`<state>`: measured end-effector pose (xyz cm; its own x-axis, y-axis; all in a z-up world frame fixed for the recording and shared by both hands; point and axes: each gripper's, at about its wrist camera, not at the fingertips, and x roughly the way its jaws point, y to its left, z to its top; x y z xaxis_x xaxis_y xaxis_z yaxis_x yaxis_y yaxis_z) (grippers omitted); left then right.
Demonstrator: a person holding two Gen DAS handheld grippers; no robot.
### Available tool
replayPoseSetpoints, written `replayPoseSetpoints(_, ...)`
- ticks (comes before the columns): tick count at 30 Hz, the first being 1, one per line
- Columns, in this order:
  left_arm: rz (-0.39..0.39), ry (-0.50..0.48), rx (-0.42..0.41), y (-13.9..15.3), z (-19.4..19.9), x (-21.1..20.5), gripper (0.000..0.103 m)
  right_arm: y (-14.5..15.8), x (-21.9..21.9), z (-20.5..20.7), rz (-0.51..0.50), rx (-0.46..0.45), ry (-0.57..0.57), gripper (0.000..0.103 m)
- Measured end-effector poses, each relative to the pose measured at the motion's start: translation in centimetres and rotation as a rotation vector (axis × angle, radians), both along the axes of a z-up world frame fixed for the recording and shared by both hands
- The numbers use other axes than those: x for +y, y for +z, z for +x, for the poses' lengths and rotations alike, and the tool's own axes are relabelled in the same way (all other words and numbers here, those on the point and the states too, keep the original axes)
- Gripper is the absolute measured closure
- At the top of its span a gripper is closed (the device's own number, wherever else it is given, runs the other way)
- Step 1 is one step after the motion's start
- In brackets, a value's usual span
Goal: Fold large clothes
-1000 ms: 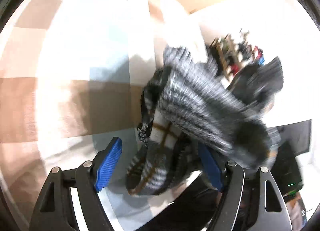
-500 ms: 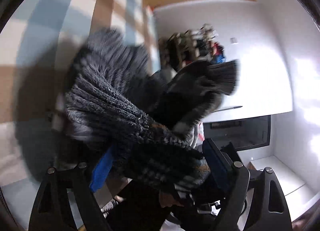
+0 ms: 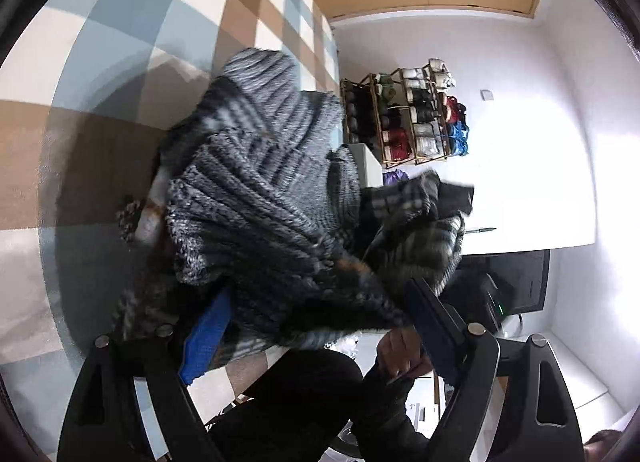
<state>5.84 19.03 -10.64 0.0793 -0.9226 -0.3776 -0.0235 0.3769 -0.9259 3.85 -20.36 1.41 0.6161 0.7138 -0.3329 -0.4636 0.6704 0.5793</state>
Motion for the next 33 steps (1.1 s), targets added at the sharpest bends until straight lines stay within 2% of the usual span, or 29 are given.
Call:
replayPoseSetpoints(2, 0.018, -0.005, 0.007, -0.2, 0.1, -0.7, 0.021, -2.6, -2.4, 2.1, 0.068, 0.154, -0.056, 0.012)
replayPoseSetpoints(4, 0.037, -0.016, -0.007, 0.1, 0.2, -1.3, 0.021, -5.2, -4.4, 2.7, 0.213, 0.276, -0.063, 0.017)
replayPoseSetpoints(6, 0.051, -0.035, -0.027, 0.5, 0.2, -1.6, 0.021, -6.2, -5.5, 2.3, 0.287, 0.324, -0.06, 0.017)
replayPoseSetpoints(8, 0.062, -0.048, -0.046, 0.9, 0.5, -2.6, 0.021, -6.1, -6.7, 1.4, 0.271, 0.311, -0.104, 0.017)
replayPoseSetpoints(10, 0.081, -0.055, -0.055, 0.8, 0.8, -3.2, 0.021, -4.9, -7.1, 0.4, 0.146, 0.276, -0.191, 0.015)
replayPoseSetpoints(12, 0.097, -0.065, -0.055, 0.6, 1.0, -3.6, 0.021, -2.6, -6.0, -0.3, 0.034, 0.202, -0.193, 0.015)
replayPoseSetpoints(15, 0.113, -0.074, -0.053, 0.2, 1.0, -3.5, 0.021, 2.4, -0.5, -1.1, -0.155, 0.052, -0.054, 0.014)
replayPoseSetpoints(17, 0.101, -0.07, -0.049, 0.1, 1.2, -3.5, 0.021, 5.3, 4.8, -1.7, -0.354, -0.091, 0.05, 0.011)
replayPoseSetpoints(19, 0.094, -0.066, -0.044, -0.1, 1.2, -3.3, 0.021, 6.3, 10.0, -1.7, -0.566, -0.197, 0.145, 0.01)
replayPoseSetpoints(20, 0.093, -0.068, -0.042, -0.2, 1.2, -3.3, 0.021, 6.1, 11.3, -0.9, -0.617, -0.2, 0.197, 0.01)
replayPoseSetpoints(22, 0.09, -0.075, -0.043, -0.5, 1.1, -2.8, 0.021, 4.5, 15.3, 1.4, -0.722, -0.101, 0.424, 0.012)
replayPoseSetpoints(23, 0.081, -0.074, -0.041, -0.5, 1.1, -2.7, 0.021, 3.3, 15.8, 1.8, -0.746, -0.061, 0.496, 0.013)
replayPoseSetpoints(24, 0.071, -0.073, -0.035, -0.7, 1.1, -2.6, 0.021, 2.0, 17.0, 2.7, -0.801, -0.004, 0.589, 0.021)
replayPoseSetpoints(25, 0.067, -0.075, -0.033, -0.8, 1.1, -2.5, 0.021, 0.8, 18.1, 3.3, -0.894, 0.019, 0.627, 0.027)
replayPoseSetpoints(26, 0.065, -0.077, -0.033, -0.9, 1.0, -2.4, 0.021, -0.5, 17.1, 2.7, -0.959, 0.024, 0.647, 0.035)
replayPoseSetpoints(28, 0.068, -0.08, -0.032, -0.9, 1.0, -2.3, 0.021, -2.8, 17.5, 2.6, -1.096, 0.05, 0.701, 0.04)
replayPoseSetpoints(29, 0.072, -0.082, -0.034, -0.9, 0.9, -2.3, 0.021, -3.7, 16.8, 2.5, -1.152, 0.082, 0.713, 0.054)
replayPoseSetpoints(30, 0.075, -0.083, -0.033, -0.8, 0.9, -2.4, 0.021, -4.2, 16.8, 2.5, -1.19, 0.113, 0.709, 0.08)
replayPoseSetpoints(31, 0.075, -0.084, -0.033, -0.8, 0.8, -2.4, 0.021, -4.1, 16.1, 2.5, -1.209, 0.134, 0.702, 0.094)
replayPoseSetpoints(33, 0.078, -0.087, -0.035, -0.5, 0.7, -2.4, 0.021, -3.3, 15.1, 1.0, -1.198, 0.131, 0.696, 0.097)
